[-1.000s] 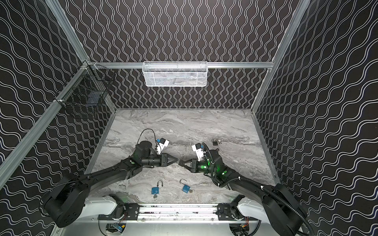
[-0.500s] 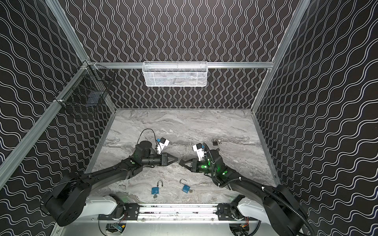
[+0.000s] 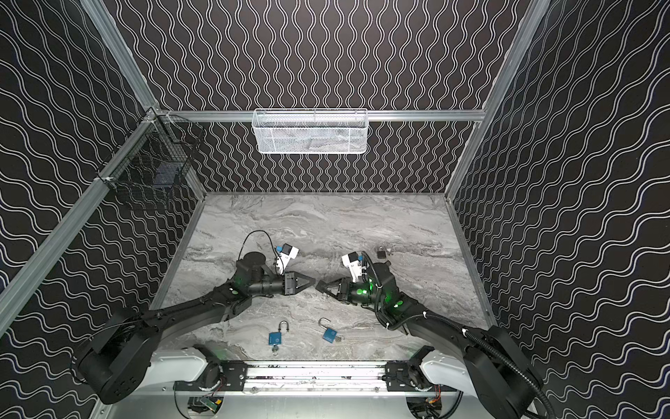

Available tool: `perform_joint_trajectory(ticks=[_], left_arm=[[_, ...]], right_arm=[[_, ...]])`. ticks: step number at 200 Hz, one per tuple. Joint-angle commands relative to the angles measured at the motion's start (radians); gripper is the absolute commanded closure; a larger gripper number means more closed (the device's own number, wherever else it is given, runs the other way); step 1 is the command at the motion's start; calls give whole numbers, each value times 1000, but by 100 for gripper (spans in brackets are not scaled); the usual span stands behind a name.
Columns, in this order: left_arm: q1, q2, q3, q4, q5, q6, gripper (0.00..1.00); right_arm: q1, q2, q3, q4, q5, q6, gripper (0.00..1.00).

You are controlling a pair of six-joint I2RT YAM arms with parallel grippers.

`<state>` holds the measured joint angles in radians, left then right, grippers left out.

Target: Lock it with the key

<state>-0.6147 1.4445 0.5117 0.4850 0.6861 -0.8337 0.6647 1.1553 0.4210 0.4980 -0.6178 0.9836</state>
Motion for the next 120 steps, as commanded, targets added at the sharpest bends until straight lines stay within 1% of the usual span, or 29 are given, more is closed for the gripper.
perform_joint_trajectory(ticks=[1, 29, 67, 108, 120], left_arm=[[-11, -21, -6, 44, 85, -22, 100], [-21, -60, -2, -1, 88, -23, 100], [-31, -93, -9, 3, 104, -51, 100], [-33, -98, -22, 13, 122, -76, 100], [-34, -102, -21, -9, 115, -68, 100]], right_arm=[[2, 8, 32, 117, -24, -22, 100], [1, 39, 46, 135, -32, -30, 100], [0, 88, 73, 160, -40, -38, 100], [-1, 103, 87, 150, -28, -54, 100], [-2, 107, 84, 160, -29, -51, 100]])
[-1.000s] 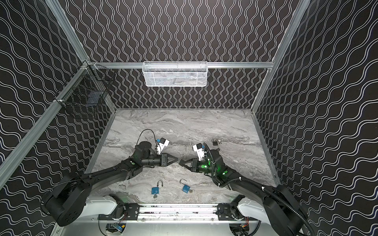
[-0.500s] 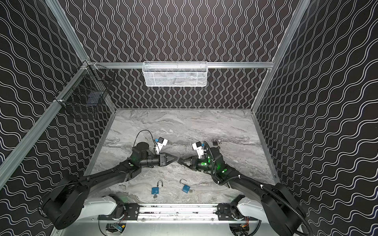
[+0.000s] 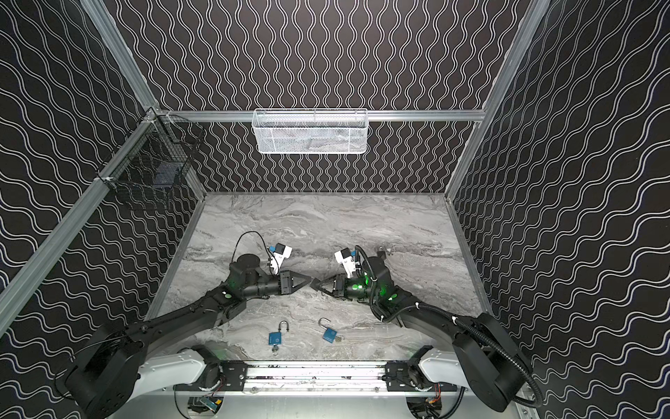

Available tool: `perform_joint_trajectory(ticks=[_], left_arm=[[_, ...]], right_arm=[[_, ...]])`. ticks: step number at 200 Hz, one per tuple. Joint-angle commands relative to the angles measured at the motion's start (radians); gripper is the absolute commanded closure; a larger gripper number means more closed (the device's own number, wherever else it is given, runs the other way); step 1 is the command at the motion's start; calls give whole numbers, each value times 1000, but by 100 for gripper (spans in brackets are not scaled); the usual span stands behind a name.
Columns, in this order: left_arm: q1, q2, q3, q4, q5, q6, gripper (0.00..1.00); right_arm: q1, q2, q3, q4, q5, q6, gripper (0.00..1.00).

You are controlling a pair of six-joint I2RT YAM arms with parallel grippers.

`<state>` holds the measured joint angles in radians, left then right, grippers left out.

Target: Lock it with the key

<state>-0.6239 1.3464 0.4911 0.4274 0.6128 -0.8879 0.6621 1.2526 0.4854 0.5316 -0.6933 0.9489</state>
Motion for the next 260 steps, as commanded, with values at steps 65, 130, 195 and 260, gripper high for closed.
perform_joint_trajectory(ticks=[65, 130, 195, 260], left_arm=[[7, 5, 77, -139, 110, 35, 100], [68, 65, 98, -46, 133, -82, 100], [74, 84, 79, 13, 145, -120, 100], [75, 80, 80, 9, 131, -125, 100]], right_arm=[[1, -40, -4, 85, 78, -22, 91], [2, -78, -41, 85, 103, -22, 72], [2, -88, -74, 108, 103, -12, 63], [2, -88, -96, 140, 100, 3, 64]])
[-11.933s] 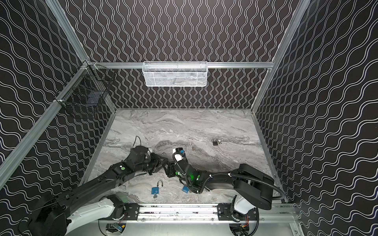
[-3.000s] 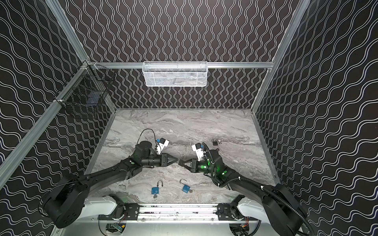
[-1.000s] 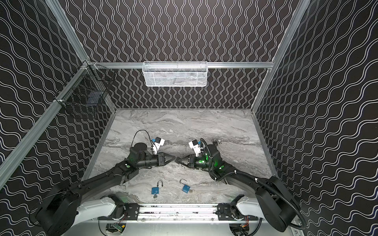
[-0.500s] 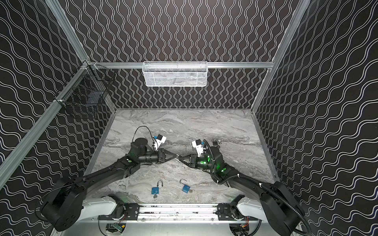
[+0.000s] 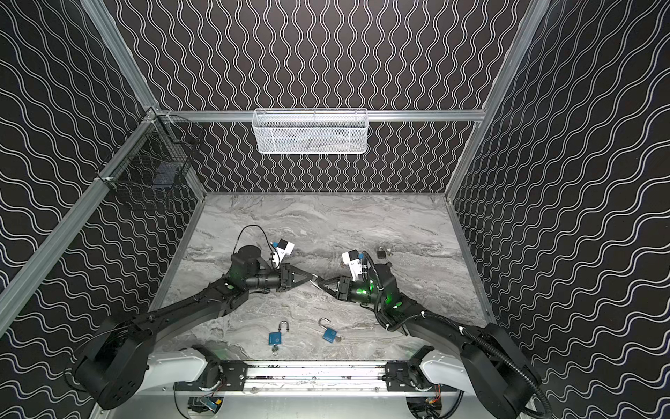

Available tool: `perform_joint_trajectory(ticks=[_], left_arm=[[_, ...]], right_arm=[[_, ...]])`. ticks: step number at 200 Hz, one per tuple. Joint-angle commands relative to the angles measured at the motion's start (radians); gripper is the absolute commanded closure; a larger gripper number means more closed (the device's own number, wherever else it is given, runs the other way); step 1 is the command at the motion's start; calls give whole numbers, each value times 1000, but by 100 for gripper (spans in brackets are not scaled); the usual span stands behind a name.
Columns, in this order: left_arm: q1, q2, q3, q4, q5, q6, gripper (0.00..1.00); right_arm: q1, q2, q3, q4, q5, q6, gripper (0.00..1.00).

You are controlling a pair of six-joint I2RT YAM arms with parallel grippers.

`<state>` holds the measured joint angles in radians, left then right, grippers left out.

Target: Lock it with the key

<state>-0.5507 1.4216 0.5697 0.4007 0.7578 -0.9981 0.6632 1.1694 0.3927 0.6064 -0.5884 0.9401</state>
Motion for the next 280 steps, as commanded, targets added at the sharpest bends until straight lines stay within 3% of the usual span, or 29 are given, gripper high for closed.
perform_joint_trajectory(ticks=[1, 166, 238, 280], left_arm=[[2, 6, 1, 36, -15, -15, 100], [3, 58, -12, 76, -37, -66, 100], [6, 66, -43, 269, 0, -137, 100], [5, 41, -26, 190, -5, -93, 100]], right_arm=[[1, -5, -2, 64, -5, 11, 64], [1, -42, -22, 70, 2, 9, 82], [1, -33, -20, 74, 1, 9, 90], [1, -7, -5, 92, -7, 11, 94]])
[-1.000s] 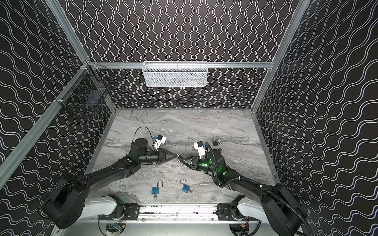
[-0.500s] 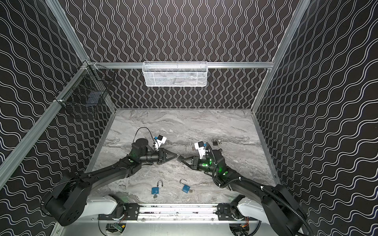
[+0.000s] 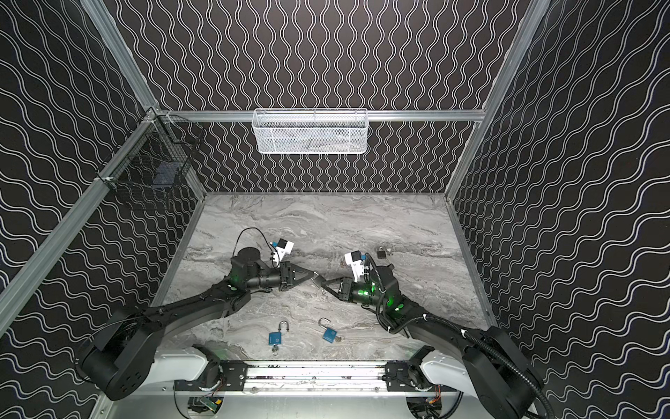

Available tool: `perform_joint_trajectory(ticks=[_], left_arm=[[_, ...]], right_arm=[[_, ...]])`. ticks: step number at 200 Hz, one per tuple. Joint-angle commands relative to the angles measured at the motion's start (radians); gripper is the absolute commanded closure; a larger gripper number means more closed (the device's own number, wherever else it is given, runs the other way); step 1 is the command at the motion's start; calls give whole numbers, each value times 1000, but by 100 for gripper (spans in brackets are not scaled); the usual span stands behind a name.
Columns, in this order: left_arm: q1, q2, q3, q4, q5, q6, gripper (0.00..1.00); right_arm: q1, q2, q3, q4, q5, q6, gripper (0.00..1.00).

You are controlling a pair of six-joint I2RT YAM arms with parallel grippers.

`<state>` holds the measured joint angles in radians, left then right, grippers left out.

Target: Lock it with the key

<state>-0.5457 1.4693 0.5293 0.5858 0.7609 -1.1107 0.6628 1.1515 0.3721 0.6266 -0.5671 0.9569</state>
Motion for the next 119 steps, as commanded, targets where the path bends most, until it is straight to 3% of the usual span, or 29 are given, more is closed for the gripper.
perform_joint_trajectory(ticks=[1, 35, 77, 119], left_arm=[[1, -6, 15, 3, -8, 21, 100], [1, -15, 18, -27, -23, 26, 100], [3, -24, 20, -23, -49, 4, 100], [6, -13, 13, 18, -50, -34, 100]], right_arm=[[1, 11, 16, 71, -29, -6, 94], [1, 16, 19, 71, -36, -6, 97], [1, 9, 13, 77, -55, -4, 87], [1, 2, 2, 101, -56, 5, 84]])
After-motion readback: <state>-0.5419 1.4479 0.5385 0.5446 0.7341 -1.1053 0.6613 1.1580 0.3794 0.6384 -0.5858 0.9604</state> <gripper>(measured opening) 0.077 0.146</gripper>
